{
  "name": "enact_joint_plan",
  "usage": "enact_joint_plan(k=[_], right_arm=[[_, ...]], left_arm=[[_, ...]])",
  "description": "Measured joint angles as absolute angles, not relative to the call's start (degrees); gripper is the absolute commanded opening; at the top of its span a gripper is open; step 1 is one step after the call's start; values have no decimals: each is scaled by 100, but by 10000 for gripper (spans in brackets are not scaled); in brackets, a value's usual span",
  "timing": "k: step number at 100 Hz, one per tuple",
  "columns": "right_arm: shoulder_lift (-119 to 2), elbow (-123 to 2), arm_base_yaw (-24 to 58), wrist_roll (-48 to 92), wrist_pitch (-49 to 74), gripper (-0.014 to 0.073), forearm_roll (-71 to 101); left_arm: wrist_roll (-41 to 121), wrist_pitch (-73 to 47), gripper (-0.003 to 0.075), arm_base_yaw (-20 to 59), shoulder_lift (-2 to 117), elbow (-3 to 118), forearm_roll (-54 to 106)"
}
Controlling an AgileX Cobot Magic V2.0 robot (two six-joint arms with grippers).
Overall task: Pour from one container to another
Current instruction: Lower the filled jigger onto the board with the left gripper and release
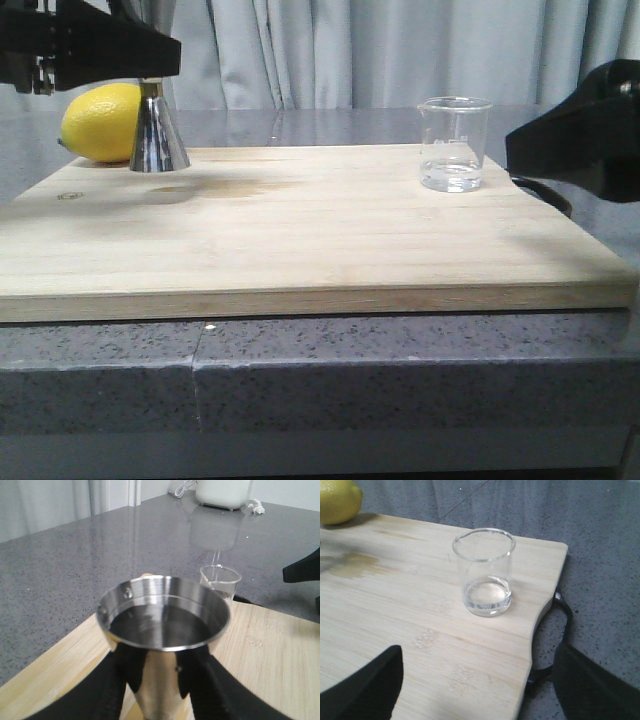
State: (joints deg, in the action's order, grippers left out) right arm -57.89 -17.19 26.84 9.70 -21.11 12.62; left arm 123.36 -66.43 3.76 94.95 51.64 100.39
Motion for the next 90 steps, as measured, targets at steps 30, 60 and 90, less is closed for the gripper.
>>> enact_joint_plan(k=[30,60,90], right_arm=[[-5789,-1719,2684,970,-2102,550,1239],[-5789,-1719,2684,972,-2102,550,1097],[-5789,-1719,2684,982,-2102,550,1061]], left_arm=[[12538,-6608,240,838,10108,5612,10058],[12551,-6608,240,958,10171,5711,10074],[12551,-6608,244,958,10171,5711,10074]])
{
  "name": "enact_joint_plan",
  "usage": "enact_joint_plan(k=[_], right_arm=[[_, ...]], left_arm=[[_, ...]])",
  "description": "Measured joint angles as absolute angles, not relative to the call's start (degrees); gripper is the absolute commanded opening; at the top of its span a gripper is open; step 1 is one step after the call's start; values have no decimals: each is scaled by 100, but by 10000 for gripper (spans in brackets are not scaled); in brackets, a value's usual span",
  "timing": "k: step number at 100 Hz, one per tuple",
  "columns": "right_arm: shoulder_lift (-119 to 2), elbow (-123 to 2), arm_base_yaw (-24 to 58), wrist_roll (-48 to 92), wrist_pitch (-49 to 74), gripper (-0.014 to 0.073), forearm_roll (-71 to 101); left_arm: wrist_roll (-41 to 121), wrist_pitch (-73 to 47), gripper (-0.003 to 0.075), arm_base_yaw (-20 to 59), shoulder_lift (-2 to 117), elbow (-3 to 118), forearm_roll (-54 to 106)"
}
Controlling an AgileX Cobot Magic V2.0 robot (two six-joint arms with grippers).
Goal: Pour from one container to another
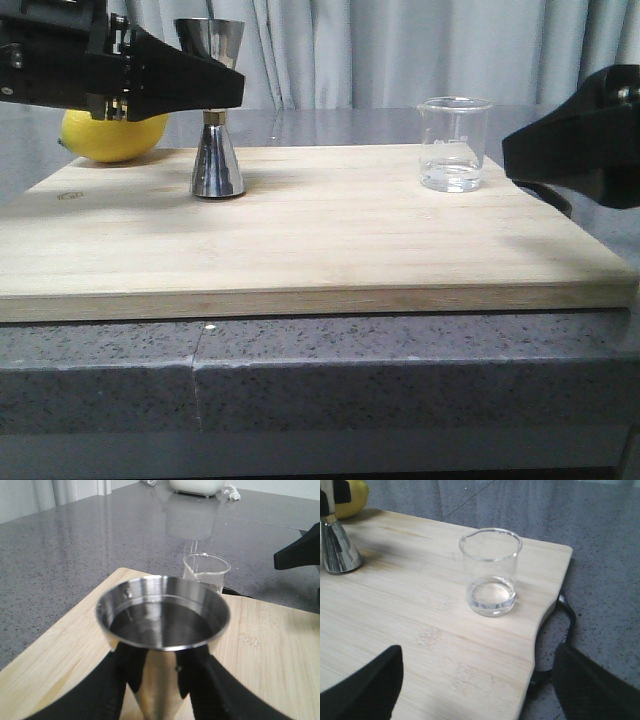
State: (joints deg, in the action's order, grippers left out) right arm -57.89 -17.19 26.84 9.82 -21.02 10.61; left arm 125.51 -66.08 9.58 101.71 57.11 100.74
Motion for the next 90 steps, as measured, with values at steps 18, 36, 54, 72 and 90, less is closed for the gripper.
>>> enact_joint_plan(k=[18,36,54,72,90], right_arm=[[-5789,-1719,2684,982,-2102,550,1030],[-5789,-1719,2684,982,-2102,550,1007],[-5789,-1767,2684,982,-1951,550,1007],[-5588,-2372,2619,982,-435,550,1007],[-5401,-3210,2251,982,1243,550,928]], left_arm=[[12551,-6608,283,958,10171,5711,10001],[12551,-6629,433,958,10171,5712,10001],[12538,-6629,489,958,10171,5712,9907],[11977,-6096,489,958,9827,5712,9160],[10948,-5554,489,958,9145,5712,7981]])
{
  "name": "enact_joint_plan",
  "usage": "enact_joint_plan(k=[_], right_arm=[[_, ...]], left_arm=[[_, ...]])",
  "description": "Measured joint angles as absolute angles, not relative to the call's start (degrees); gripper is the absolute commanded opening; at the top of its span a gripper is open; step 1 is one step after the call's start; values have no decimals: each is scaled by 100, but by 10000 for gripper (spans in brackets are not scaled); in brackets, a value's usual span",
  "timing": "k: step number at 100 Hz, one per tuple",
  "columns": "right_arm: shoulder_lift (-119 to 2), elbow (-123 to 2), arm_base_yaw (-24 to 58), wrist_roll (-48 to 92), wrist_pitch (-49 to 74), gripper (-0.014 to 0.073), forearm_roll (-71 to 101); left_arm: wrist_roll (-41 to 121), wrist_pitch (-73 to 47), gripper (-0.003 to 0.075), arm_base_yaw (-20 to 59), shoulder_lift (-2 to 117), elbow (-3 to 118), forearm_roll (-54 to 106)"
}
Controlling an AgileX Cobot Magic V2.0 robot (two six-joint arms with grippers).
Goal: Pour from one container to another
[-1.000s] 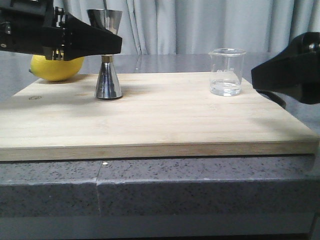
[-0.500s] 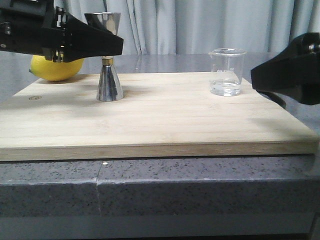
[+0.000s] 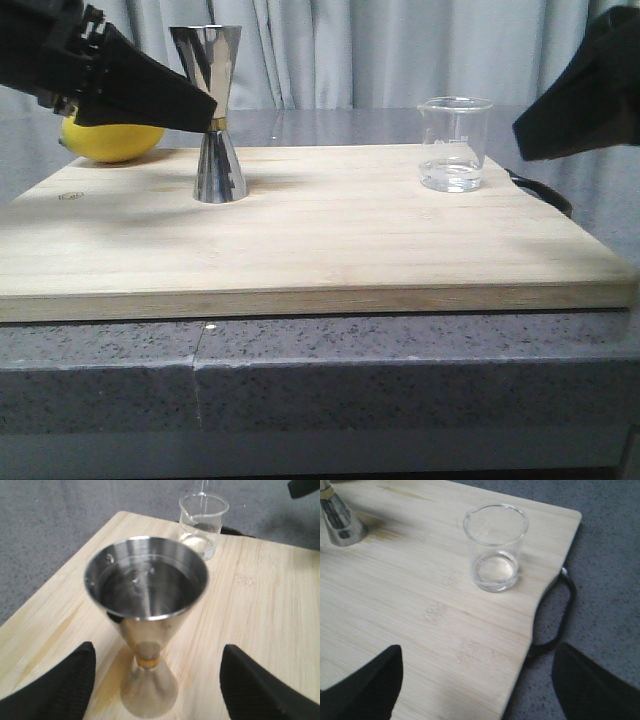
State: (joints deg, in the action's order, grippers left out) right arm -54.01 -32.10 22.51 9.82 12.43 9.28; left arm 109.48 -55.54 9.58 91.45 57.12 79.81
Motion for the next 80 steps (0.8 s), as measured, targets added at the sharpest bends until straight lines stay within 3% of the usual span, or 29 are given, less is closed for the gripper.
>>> enact_joint_plan(k=[24,38,60,80], right_arm=[[-5391,-4458,1513,942,4023,550,648],[-5346,-4869,1188,583,4998,550,563],[-4907,-4942,850,108,5472,550,304],[-4137,-4843,751,-46,5273,550,304]], left_arm=[[8401,-5273,483,958,8131,5712,5681],[6380,-5297,483,958,7399,5712,4164],[3058,-5470,483,958,6158,5712,1738],[1225,-5568,483,958,5123,5414,520]])
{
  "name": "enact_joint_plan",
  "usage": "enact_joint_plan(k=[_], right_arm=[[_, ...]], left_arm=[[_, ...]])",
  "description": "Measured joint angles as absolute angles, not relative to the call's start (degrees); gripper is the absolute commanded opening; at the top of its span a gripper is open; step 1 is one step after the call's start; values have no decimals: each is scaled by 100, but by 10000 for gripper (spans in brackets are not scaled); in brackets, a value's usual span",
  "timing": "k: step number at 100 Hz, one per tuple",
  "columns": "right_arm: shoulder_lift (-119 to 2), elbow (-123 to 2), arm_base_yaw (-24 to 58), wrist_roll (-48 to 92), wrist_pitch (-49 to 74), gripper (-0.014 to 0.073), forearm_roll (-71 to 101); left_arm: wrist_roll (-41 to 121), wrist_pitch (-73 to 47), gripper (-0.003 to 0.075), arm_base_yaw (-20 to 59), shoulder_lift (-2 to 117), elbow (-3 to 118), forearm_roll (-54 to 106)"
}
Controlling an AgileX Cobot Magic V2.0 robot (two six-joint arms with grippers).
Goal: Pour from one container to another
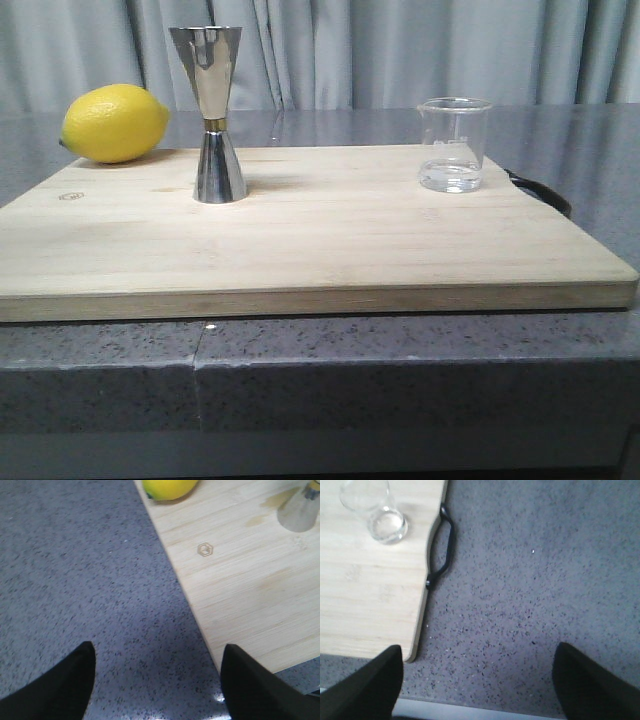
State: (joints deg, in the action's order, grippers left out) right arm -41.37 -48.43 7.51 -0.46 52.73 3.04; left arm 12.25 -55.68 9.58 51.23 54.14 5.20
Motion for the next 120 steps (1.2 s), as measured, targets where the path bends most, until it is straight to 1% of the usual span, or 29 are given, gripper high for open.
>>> enact_joint_plan(k=[20,40,47,51,56,68,73,82,89,99,120], right_arm=[[-3167,-4266,751,-109,4747,550,304],[-2203,-3943,751,-119,4493,549,304],[-1972,-3881,751,-130,4459,534,304],[-1886,-3839,751,-131,4459,499,304],[-1796,-3783,751,-131,4459,431,304],[-1729,-3695,751,-131,4459,211,304],[-1729,-3668,751,-131,4459,140,304],[-1729,-3631,751,-131,4469,41,304],[-1729,-3618,751,-131,4469,-13,304],[-1729,-3618,751,-131,4469,-60,304],[-1729,-3618,751,-131,4422,-61,304]], left_arm=[[173,-5047,482,958,3839,4546,53],[0,-4656,482,958,2797,3923,0],[0,-4607,469,958,2595,3818,0],[0,-4607,445,958,2533,3775,0],[0,-4593,403,958,2489,3752,39],[0,-4561,274,958,2477,3742,153],[0,-4549,220,958,2477,3742,206],[0,-4534,125,958,2477,3740,263],[0,-4534,60,958,2477,3730,265],[0,-4525,-20,958,2477,3730,274],[0,-4269,-19,958,2477,3730,287]])
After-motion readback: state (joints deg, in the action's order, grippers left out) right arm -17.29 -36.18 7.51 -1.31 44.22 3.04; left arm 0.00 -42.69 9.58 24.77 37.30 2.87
